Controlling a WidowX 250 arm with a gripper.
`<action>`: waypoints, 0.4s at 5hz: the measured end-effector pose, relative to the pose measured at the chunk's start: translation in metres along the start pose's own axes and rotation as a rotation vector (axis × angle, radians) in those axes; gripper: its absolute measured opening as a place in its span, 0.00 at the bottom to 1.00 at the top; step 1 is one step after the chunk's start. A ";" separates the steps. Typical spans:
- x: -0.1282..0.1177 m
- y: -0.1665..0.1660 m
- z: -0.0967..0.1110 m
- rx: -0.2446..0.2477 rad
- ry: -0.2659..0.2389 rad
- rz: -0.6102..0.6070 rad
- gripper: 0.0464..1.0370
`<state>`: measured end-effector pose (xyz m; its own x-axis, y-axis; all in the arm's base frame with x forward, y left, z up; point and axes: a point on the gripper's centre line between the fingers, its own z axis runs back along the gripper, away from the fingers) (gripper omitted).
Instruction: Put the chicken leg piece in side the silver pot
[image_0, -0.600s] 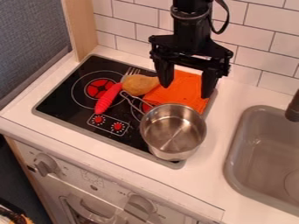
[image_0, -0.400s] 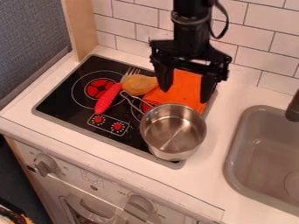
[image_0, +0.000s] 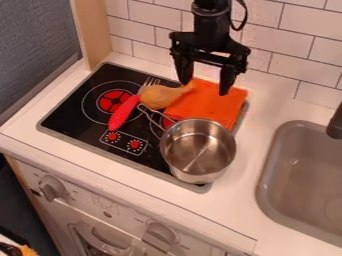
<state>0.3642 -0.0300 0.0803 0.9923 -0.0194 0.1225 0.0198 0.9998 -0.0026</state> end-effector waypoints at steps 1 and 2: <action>0.020 0.015 -0.006 0.027 -0.019 -0.003 0.96; 0.031 0.018 -0.029 0.031 0.007 -0.038 0.96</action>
<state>0.3993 -0.0127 0.0556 0.9918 -0.0568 0.1147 0.0533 0.9980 0.0329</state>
